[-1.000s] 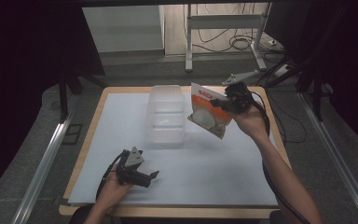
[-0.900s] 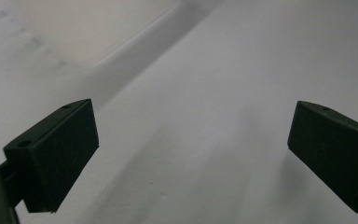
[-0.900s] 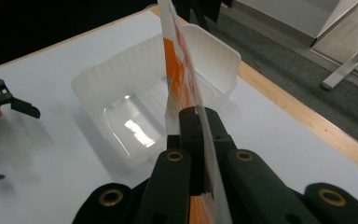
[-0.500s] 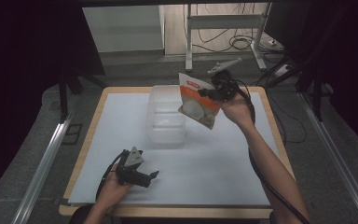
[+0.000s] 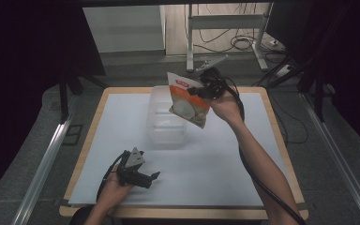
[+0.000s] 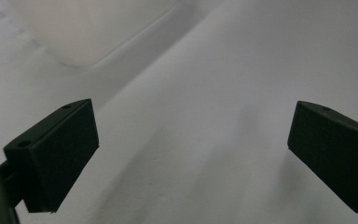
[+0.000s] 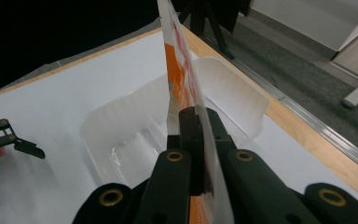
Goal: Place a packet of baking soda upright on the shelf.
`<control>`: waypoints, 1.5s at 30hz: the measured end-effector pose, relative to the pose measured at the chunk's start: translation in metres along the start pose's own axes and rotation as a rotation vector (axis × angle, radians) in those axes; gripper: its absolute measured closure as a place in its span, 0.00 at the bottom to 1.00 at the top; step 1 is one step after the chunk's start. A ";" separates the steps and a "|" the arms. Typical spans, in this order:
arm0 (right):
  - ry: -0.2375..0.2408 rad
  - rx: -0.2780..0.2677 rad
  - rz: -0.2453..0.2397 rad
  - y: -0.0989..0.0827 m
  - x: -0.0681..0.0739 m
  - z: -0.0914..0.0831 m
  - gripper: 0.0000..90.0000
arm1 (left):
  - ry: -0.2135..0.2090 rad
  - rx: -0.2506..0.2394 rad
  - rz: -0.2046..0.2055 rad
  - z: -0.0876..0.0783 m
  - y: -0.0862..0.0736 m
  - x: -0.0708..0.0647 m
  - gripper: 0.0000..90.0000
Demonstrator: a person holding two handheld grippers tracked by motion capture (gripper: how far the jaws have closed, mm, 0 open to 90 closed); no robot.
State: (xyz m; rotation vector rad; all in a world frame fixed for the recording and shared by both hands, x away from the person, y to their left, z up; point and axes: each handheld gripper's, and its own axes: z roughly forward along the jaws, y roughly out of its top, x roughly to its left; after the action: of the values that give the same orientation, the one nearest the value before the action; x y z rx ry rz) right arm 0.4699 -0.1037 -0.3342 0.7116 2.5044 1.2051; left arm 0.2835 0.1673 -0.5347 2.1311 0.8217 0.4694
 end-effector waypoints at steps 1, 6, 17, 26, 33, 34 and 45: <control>0.005 0.000 -0.002 0.002 0.002 0.002 0.98 | 0.000 0.000 0.000 0.000 0.000 0.000 0.02; 0.027 0.006 -0.010 0.010 0.011 0.017 0.98 | -0.001 -0.003 -0.001 0.000 0.000 0.000 0.02; 0.080 0.031 -0.020 0.020 0.034 0.051 0.98 | -0.006 -0.006 -0.003 -0.001 0.000 0.001 0.02; 0.094 0.073 -0.018 0.009 0.042 0.077 0.98 | -0.009 -0.006 -0.003 -0.002 0.000 0.001 0.02; 0.088 0.110 -0.018 -0.009 0.040 0.094 0.97 | -0.010 -0.005 -0.006 -0.002 0.000 0.001 0.02; 0.082 0.108 -0.023 -0.011 0.040 0.096 0.97 | -0.010 -0.005 -0.006 -0.002 0.000 0.001 0.02; 0.072 0.102 -0.007 -0.020 0.032 0.092 0.85 | -0.010 -0.002 -0.007 -0.001 0.000 0.001 0.02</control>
State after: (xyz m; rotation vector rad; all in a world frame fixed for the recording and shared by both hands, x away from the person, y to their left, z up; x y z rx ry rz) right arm 0.4768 -0.0370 -0.4077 0.6943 2.6414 1.1270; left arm 0.2834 0.1684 -0.5340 2.1262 0.8221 0.4556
